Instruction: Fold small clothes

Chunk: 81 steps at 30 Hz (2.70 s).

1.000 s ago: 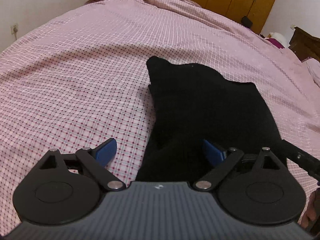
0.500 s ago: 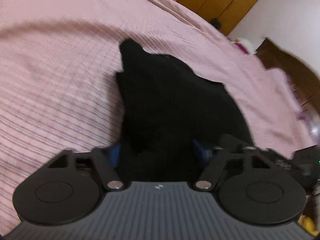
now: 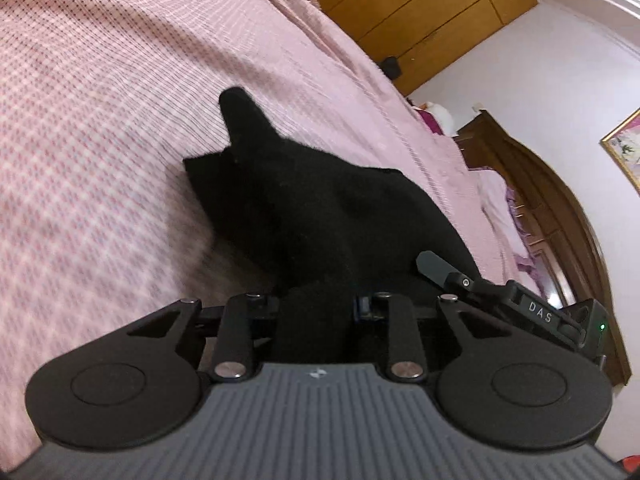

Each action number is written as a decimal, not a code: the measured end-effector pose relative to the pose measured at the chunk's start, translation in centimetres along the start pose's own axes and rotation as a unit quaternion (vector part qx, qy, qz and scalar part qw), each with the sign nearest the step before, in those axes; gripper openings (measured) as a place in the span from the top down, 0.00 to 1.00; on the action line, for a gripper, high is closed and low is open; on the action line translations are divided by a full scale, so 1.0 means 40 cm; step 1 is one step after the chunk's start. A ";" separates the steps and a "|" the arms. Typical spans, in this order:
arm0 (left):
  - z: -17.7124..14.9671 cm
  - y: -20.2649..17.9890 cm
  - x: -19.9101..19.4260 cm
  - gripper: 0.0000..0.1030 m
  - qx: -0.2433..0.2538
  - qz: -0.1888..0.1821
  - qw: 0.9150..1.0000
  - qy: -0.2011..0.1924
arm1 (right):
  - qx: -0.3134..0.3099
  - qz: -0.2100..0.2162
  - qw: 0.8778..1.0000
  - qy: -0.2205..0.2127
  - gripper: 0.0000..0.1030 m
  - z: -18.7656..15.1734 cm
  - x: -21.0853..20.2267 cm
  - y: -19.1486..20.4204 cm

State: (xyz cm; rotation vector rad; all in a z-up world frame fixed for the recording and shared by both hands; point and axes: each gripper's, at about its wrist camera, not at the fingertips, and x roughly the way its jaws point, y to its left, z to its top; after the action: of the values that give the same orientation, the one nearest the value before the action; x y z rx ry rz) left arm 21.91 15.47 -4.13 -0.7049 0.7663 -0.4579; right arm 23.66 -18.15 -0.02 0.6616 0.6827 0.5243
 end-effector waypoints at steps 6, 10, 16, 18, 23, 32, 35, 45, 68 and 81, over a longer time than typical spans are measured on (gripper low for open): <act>-0.131 -0.109 -0.029 0.70 0.020 -0.020 0.999 0.017 | -0.034 -0.019 0.999 -0.019 0.64 -0.050 -0.166 0.011; -0.223 -0.169 -0.012 0.70 0.042 -0.017 0.998 0.045 | -0.067 -0.048 0.996 -0.031 0.64 -0.086 -0.263 0.001; -0.332 -0.198 -0.002 0.56 0.079 0.063 0.993 0.061 | -0.087 -0.115 0.989 -0.015 0.60 -0.166 -0.280 -0.075; -0.355 -0.202 -0.011 0.45 0.093 0.090 0.990 0.053 | -0.092 -0.143 0.985 -0.009 0.52 -0.199 -0.255 -0.108; -0.392 -0.240 -0.068 0.40 0.134 0.133 0.981 0.035 | -0.086 -0.142 0.986 -0.017 0.45 -0.217 -0.253 -0.121; -0.398 -0.318 -0.156 0.39 0.175 0.201 0.964 0.006 | -0.136 -0.176 0.974 -0.049 0.46 -0.246 -0.363 -0.057; -0.394 -0.317 -0.139 0.39 0.183 0.222 0.958 0.005 | -0.154 -0.191 0.966 -0.076 0.65 -0.265 -0.414 -0.031; -0.426 -0.278 -0.069 0.35 0.217 0.273 0.937 0.007 | -0.145 -0.199 0.969 -0.031 0.82 -0.318 -0.378 -0.071; -0.539 -0.389 -0.126 0.05 0.221 0.283 0.932 0.045 | -0.146 -0.255 0.956 0.004 0.34 -0.425 -0.471 0.043; -0.566 -0.350 -0.104 0.05 0.216 0.317 0.921 0.070 | -0.116 -0.263 0.957 0.036 0.34 -0.443 -0.445 0.012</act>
State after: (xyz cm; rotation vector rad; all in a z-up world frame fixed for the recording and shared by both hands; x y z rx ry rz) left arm 0.39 -0.75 -3.74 0.0097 0.9390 -0.0704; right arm -0.92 -22.39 -3.06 0.2209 0.8156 0.1287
